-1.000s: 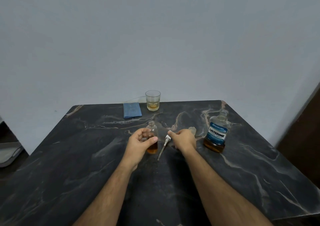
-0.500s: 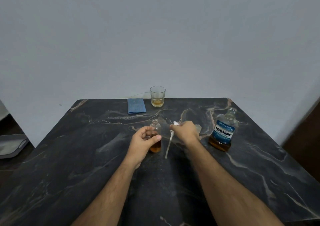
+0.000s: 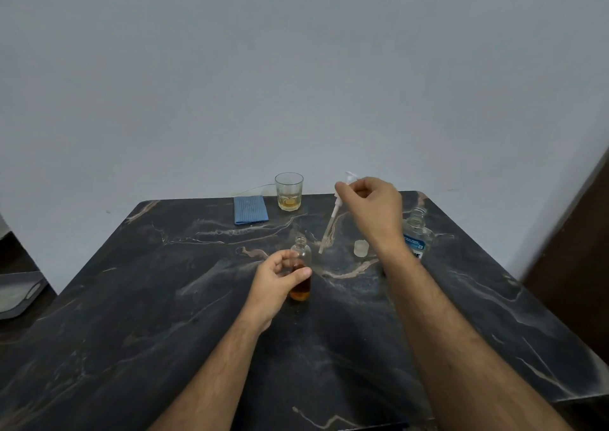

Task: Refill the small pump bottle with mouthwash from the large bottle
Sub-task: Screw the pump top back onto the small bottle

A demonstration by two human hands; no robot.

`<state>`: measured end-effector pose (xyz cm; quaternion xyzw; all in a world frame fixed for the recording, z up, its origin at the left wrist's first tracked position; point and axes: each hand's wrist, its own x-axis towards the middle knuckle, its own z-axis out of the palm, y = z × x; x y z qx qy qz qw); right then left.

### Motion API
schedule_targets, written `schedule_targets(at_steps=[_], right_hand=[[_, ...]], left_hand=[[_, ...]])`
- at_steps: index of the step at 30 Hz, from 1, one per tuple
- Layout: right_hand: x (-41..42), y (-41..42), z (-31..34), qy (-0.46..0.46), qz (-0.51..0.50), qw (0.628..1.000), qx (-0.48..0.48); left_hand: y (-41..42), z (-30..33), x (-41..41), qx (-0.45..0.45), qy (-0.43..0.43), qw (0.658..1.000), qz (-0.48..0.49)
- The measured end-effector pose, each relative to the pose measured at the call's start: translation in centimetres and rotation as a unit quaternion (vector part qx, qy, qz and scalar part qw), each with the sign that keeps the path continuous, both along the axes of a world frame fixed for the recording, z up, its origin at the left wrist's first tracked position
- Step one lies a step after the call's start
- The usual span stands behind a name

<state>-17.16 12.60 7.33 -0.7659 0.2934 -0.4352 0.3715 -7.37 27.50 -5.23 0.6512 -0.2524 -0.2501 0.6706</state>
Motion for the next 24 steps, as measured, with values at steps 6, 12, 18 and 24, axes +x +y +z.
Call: schedule_targets(at_steps=[6,12,18,24], right_hand=[[-0.5,1.2,1.5,-0.091,0.019,0.995,-0.038],[-0.3,1.3,0.4,-0.072,0.037,0.995,-0.049],[-0.4,1.6,-1.0,-0.009,0.067,0.994,-0.082],[-0.7,1.9,-3.1,0.060,0.111,0.985,-0.114]], left_hand=[[-0.3,0.1,-0.9,0.010,-0.012,1.000,-0.024],[-0.4,0.3,-1.6,0.009,-0.012,0.999,-0.028],[-0.6,1.0,-1.9,0.003,-0.007,1.000,-0.031],[-0.6,1.7,-2.4,-0.006,-0.016,0.999,-0.033]])
